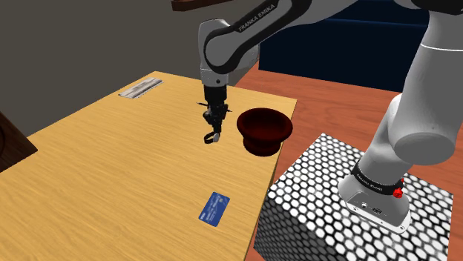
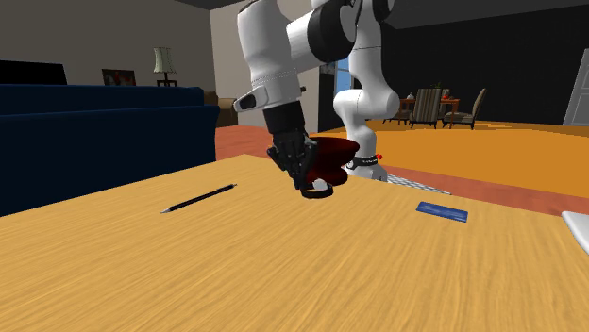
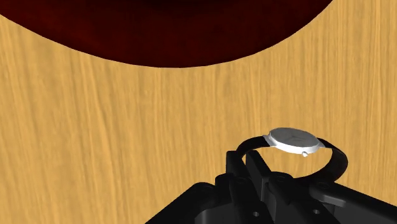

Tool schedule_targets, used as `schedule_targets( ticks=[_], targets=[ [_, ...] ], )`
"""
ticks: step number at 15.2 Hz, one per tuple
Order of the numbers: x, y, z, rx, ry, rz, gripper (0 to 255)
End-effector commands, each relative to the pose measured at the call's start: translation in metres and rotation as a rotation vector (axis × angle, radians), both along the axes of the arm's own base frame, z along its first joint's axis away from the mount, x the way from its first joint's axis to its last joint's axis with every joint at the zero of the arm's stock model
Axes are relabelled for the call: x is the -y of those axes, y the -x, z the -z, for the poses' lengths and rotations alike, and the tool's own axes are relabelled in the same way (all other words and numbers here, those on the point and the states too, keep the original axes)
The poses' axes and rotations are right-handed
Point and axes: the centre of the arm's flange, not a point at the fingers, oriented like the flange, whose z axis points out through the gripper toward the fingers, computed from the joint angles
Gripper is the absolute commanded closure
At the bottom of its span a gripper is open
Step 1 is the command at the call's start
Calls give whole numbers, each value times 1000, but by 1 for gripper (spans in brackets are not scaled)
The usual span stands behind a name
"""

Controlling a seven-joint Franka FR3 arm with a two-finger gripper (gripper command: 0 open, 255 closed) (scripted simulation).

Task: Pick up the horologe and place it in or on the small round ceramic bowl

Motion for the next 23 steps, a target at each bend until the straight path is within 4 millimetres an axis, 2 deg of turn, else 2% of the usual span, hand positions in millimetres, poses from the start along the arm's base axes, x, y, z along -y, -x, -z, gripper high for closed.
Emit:
schedule_targets(
  ticks=[1, 23],
  targets=[
    [1, 0, -9, 0, 0, 0, 255],
    [1, 0, -125, 0, 0, 0, 255]
  ],
)
